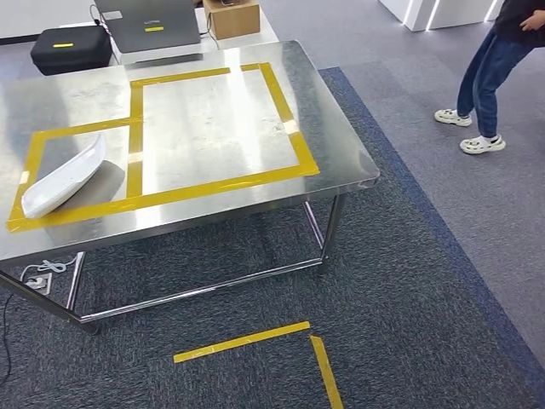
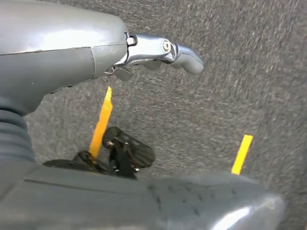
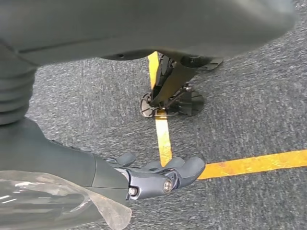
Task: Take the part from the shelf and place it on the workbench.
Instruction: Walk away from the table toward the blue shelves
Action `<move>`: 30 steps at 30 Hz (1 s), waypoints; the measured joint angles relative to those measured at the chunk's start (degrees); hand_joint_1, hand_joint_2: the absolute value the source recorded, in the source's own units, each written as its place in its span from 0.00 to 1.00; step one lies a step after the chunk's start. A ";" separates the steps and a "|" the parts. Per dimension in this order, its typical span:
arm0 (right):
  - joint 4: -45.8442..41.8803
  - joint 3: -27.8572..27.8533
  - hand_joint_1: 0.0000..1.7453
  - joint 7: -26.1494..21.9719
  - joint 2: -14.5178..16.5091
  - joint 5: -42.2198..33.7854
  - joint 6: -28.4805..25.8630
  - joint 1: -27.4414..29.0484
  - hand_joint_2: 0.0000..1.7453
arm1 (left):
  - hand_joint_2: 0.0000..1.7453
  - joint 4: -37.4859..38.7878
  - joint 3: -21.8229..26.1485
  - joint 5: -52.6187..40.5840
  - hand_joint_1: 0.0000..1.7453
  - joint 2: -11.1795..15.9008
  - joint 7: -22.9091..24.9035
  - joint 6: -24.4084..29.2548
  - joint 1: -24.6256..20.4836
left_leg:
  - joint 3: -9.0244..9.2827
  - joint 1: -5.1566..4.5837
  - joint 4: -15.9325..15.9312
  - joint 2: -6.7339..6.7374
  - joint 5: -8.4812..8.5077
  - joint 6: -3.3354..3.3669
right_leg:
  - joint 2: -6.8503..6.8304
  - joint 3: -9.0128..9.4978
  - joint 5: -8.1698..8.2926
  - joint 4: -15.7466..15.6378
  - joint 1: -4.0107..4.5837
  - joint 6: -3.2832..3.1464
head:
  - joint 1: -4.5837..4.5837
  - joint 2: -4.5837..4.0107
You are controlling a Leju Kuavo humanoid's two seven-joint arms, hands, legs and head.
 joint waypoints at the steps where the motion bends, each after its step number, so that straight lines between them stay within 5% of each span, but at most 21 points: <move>1: 0.00 -0.02 0.00 0.02 0.00 0.00 -0.07 0.00 0.00 | 0.00 0.14 0.13 0.19 0.00 0.00 -0.41 0.05 -0.15 | 0.00 0.00 0.00 0.00 0.00 0.00 | 0.00 0.00 0.00 0.00 0.00 0.00 | 0.01 0.00; 30: 0.00 -0.15 0.00 -0.76 -0.37 -0.02 0.30 -0.01 0.00 | 0.00 0.85 1.05 3.89 0.00 0.00 -0.83 1.22 -0.63 | 0.00 0.00 0.00 0.00 0.00 0.00 | 0.00 0.00 0.00 0.00 0.00 0.00 | -0.01 0.00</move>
